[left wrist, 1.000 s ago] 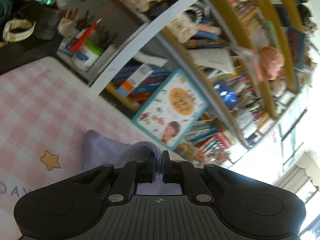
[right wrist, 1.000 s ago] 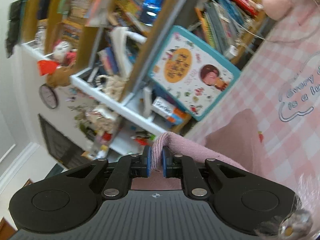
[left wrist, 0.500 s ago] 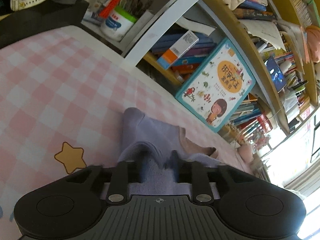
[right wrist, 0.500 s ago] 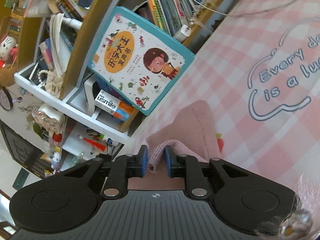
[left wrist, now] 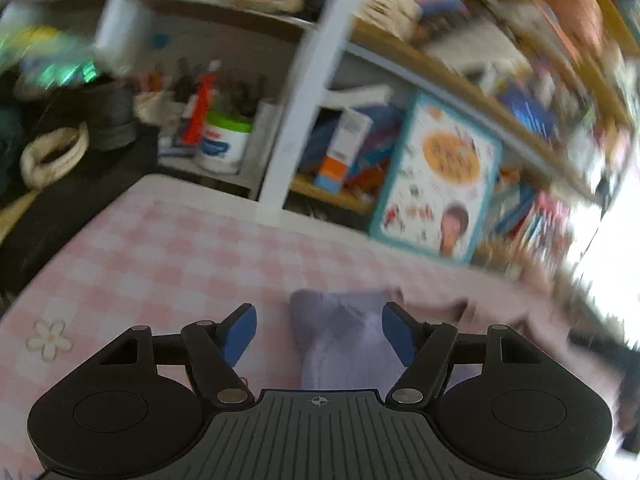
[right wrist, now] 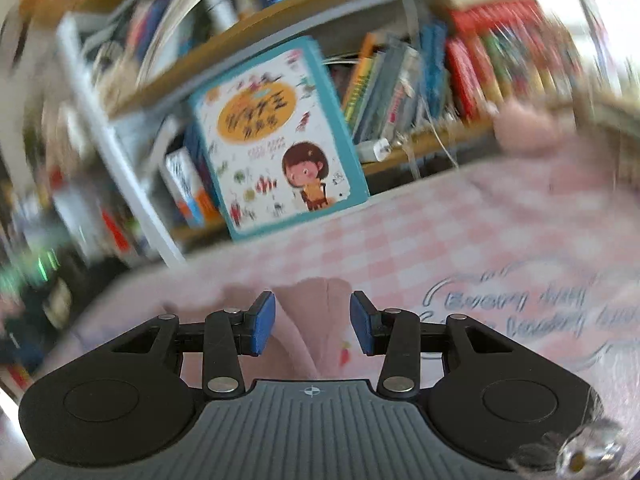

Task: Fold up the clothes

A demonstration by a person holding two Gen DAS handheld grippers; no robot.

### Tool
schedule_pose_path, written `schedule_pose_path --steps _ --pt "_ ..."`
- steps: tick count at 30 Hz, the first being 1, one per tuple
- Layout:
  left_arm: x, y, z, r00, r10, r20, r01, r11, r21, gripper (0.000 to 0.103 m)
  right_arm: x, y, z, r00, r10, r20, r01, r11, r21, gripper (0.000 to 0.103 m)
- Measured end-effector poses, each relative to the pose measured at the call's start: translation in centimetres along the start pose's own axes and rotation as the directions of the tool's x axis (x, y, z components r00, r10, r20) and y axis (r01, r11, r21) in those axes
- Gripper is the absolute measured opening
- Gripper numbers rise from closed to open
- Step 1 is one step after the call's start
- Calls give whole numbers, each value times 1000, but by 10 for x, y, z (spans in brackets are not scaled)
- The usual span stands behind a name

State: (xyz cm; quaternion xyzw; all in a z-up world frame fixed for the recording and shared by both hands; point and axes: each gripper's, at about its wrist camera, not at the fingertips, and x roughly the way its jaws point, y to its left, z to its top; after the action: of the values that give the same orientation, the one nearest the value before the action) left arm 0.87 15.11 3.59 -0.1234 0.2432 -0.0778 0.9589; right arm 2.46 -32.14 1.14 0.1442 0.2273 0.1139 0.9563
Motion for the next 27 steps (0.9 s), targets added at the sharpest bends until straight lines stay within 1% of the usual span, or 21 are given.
schedule_pose_path --steps 2,3,5,6,8,10,11,13,14,15,16,17,19,20,22,23,24,25,27 --pt "7 -17 -5 999 37 1 -37 994 100 68 4 12 -4 1000 -10 -2 10 997 -73 39" --pt "10 -22 -7 999 47 -2 -46 991 129 63 7 18 -6 1000 -15 -5 14 994 -109 39" --pt "17 -28 -9 998 56 -16 -53 985 166 39 15 31 -7 999 -37 -9 34 980 -194 39" --pt "21 -30 -10 998 58 -26 -52 983 179 36 19 36 -7 999 -50 -11 46 972 -230 39" --pt "29 -32 -11 997 59 -45 -49 978 201 34 29 43 -6 997 -79 -22 69 956 -284 37" --pt "39 -33 -10 996 63 -65 -48 976 214 34 38 47 -4 995 -93 -41 76 949 -306 35" --pt "45 -33 -10 995 65 -76 -47 974 220 34 44 47 -2 994 -100 -54 78 947 -312 29" --pt "56 -32 -9 992 74 -104 -49 973 225 35 55 46 -1 990 -112 -81 81 945 -317 20" --pt "61 -31 -9 990 79 -120 -50 973 225 35 59 44 0 989 -111 -100 76 950 -303 14" --pt "65 -29 -10 988 77 -134 -46 975 218 35 64 41 1 987 -110 -119 72 955 -287 11" --pt "68 -27 -10 986 75 -148 -42 977 211 29 67 35 2 985 -96 -140 59 966 -250 7" --pt "70 -25 -10 985 70 -157 -38 979 200 12 66 31 4 986 -79 -144 48 977 -209 6" --pt "64 -20 -7 989 39 -144 -17 988 152 3 59 21 9 990 -39 -136 23 993 -116 5" --pt "58 -17 -3 992 6 -125 9 992 123 3 54 16 12 992 -16 -126 8 998 -61 5" --pt "43 -18 4 997 -31 -66 37 994 100 3 43 5 19 994 35 -103 -28 997 67 5" --pt "37 -18 7 998 -45 -41 49 995 92 3 40 2 21 995 46 -92 -37 995 96 5" --pt "36 -19 10 998 -50 -30 53 995 89 3 37 0 23 995 54 -82 -44 992 119 5" --pt "37 -20 12 998 -50 -24 52 995 90 3 39 0 22 996 42 -84 -33 993 112 5" --pt "48 -19 14 999 -23 -45 27 995 101 3 44 1 21 996 13 -92 -4 996 89 5"
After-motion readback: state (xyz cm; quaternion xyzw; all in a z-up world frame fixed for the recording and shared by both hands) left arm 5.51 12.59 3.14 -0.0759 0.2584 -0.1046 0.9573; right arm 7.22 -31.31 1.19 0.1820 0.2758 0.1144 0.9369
